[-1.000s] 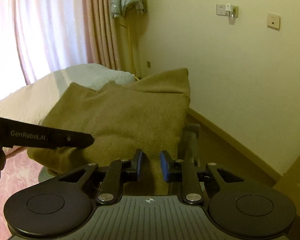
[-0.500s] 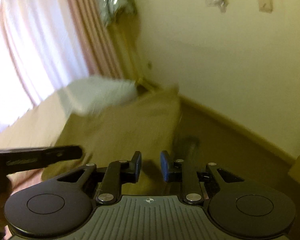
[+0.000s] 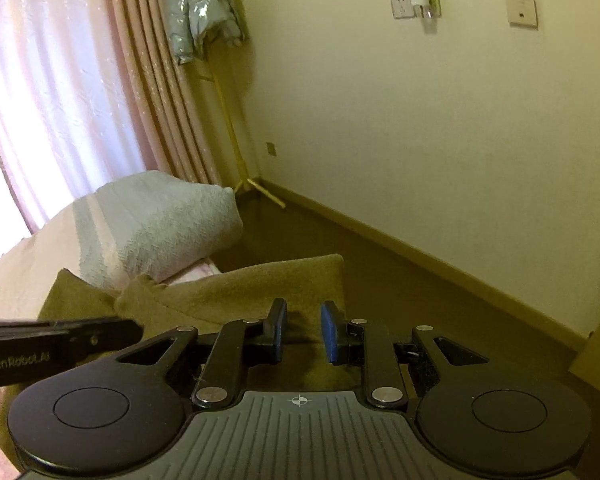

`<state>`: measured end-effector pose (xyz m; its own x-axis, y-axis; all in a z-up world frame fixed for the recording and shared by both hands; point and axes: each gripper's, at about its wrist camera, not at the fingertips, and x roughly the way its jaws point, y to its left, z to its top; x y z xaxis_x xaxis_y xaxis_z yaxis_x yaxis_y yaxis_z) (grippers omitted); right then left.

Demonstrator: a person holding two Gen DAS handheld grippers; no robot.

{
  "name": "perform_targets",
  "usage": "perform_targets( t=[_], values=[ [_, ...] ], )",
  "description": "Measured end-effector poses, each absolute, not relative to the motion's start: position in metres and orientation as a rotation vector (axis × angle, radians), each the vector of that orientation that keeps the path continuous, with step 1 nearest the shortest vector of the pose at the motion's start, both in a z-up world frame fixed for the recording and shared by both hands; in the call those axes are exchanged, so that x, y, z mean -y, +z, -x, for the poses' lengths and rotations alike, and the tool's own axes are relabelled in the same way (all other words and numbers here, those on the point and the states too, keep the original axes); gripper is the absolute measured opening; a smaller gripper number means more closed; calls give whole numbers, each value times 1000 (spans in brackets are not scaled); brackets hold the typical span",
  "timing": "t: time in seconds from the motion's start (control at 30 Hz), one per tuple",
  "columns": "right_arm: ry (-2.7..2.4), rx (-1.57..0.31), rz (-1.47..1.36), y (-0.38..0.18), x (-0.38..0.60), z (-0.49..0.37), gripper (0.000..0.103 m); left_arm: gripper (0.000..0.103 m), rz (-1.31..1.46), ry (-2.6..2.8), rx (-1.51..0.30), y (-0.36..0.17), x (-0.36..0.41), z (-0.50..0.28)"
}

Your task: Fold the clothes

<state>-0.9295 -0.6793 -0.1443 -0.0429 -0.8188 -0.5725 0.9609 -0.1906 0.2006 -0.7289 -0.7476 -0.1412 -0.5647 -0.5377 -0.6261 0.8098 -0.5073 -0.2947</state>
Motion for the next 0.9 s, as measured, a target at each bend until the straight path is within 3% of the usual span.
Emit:
perform_targets(
  t=[0.43, 0.77, 0.9],
  values=[
    [-1586, -258, -689, -105, 586, 907, 24, 11, -441, -1979, -742, -112, 731, 633],
    [-1610, -388, -743, -107, 554, 874, 24, 11, -618, -1989, -800, -111, 657, 631],
    [-1604, -439, -773, -100, 536, 862, 24, 17, -662, -1949, -830, -102, 635, 621]
  ],
)
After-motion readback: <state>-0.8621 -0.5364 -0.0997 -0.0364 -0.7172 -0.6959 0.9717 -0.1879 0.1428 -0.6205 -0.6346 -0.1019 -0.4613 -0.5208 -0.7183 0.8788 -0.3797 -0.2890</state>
